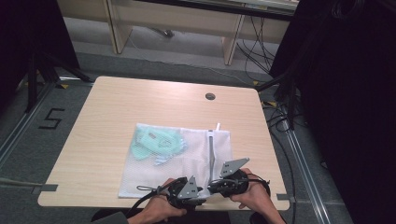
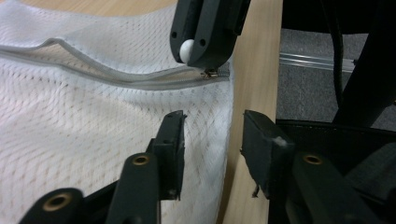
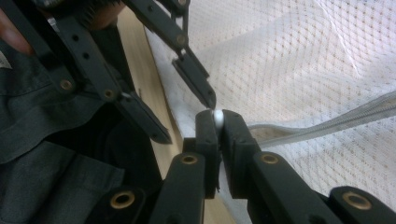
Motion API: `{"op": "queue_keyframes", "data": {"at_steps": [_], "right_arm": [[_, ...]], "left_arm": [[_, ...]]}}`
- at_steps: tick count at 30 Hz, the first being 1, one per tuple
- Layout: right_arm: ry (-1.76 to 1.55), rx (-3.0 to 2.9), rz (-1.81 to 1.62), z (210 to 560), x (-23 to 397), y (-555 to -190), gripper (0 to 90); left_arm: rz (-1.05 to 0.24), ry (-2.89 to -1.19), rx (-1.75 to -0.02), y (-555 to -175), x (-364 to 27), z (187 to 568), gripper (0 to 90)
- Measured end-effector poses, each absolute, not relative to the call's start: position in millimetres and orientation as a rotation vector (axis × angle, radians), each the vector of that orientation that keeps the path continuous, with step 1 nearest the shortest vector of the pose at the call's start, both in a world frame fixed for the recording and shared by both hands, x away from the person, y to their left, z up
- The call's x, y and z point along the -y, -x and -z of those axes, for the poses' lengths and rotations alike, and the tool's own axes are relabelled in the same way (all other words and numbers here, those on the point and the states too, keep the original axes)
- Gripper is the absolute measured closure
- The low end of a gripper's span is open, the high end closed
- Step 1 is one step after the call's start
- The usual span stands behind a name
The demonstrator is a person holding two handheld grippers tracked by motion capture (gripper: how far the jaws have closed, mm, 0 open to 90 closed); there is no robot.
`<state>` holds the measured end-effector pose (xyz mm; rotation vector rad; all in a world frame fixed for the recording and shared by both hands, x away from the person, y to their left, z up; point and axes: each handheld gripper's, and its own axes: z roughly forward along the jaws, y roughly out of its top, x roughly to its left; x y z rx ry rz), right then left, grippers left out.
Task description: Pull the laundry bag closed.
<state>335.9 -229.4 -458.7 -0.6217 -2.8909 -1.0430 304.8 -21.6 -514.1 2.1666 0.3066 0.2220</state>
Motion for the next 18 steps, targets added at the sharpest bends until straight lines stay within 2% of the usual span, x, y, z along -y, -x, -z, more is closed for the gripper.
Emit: {"op": "queue_keyframes", "data": {"at_steps": [6, 9, 14, 18], "right_arm": [[0.62, 2.893, 1.039, 458, 230, -336, 86.3], [0.625, 2.888, 1.038, 458, 230, -336, 86.3], [0.632, 2.888, 1.042, 459, 229, -336, 86.3], [0.634, 2.889, 1.037, 460, 230, -336, 86.3]], "left_arm": [[-0.277, -2.219, -0.246, -308, 27, 514, 67.3], [-0.246, -2.206, -0.267, -307, 29, 515, 73.0], [-0.258, -2.201, -0.255, -306, 34, 516, 76.0], [-0.259, -2.203, -0.24, -305, 36, 513, 83.4]]}}
